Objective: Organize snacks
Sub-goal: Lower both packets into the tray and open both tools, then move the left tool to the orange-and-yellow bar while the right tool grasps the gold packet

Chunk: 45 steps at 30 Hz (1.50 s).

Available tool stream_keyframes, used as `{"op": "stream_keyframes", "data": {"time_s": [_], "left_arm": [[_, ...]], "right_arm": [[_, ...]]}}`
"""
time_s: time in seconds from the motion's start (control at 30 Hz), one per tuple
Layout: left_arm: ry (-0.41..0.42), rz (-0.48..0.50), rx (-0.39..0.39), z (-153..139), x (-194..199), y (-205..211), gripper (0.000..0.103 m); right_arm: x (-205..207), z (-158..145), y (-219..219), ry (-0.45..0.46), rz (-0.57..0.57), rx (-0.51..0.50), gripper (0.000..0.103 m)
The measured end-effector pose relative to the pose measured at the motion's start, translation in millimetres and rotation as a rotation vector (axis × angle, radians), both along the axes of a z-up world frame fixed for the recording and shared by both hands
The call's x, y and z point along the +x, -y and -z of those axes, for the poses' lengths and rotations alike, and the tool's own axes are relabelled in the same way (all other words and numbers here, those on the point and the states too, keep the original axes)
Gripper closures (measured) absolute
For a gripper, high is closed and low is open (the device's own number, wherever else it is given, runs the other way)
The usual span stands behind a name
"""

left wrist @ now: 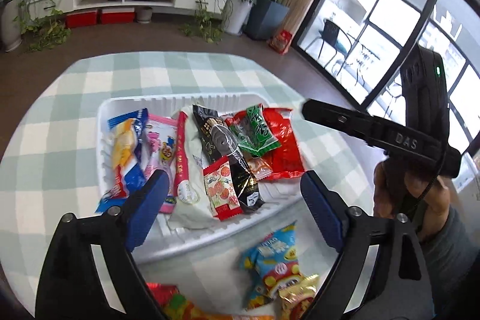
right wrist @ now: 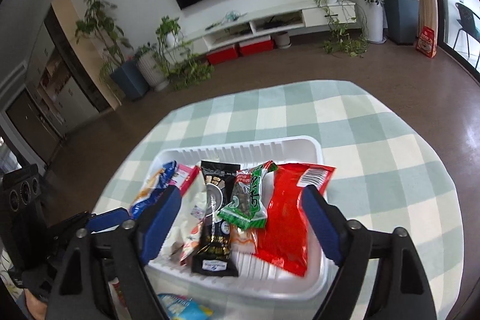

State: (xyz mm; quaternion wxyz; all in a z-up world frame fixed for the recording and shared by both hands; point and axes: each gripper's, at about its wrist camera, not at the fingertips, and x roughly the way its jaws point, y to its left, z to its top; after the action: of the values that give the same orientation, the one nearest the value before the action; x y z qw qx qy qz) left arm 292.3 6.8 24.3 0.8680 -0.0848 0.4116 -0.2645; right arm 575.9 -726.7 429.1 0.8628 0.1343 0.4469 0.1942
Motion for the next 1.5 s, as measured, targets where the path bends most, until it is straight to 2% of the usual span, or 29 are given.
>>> {"op": "stream_keyframes", "data": {"time_s": [0.07,0.17,0.3,0.43,0.53,0.7,0.77,0.93,1.23,1.5], "left_arm": [[0.016,-0.029,-0.023,-9.8,-15.0,-12.9,0.002],[0.047,-0.068,-0.038,-20.3,-41.4,-33.3,0.001],[0.044,-0.137,-0.061,-18.0,-80.3,-61.1,0.000],[0.001,-0.200,-0.074,3.4,-121.3,-79.7,0.000],[-0.040,-0.212,-0.078,26.1,-149.1,-84.4,0.000],[-0.100,-0.177,-0.041,61.3,-181.4,-70.3,0.000],[-0.120,-0.165,-0.031,71.4,-190.3,-63.7,0.000],[-0.158,-0.164,0.070,83.7,-198.5,-48.8,0.000],[-0.130,-0.215,0.093,79.7,-200.7,-56.2,0.001],[-0.115,-0.215,0.074,76.5,-197.6,-59.8,0.002]], "right_arm": [[-18.0,-10.1,9.4,0.024,0.016,0.026,0.009],[-53.0,-21.3,18.9,0.057,0.016,0.046,0.007],[-101.7,-24.4,23.5,0.076,0.008,0.032,0.005],[-146.7,-13.6,21.9,0.059,0.007,0.016,0.005],[-173.8,-2.6,21.2,0.025,0.023,0.030,0.005],[-202.7,12.7,15.1,-0.015,0.047,0.047,0.005],[-207.4,17.7,10.0,-0.031,0.048,0.045,0.005],[-212.4,26.0,-9.4,-0.073,0.017,0.024,0.019],[-198.6,40.4,-39.0,-0.132,-0.008,-0.001,0.035],[-183.4,53.0,-61.0,-0.196,-0.012,-0.042,0.036]]}}
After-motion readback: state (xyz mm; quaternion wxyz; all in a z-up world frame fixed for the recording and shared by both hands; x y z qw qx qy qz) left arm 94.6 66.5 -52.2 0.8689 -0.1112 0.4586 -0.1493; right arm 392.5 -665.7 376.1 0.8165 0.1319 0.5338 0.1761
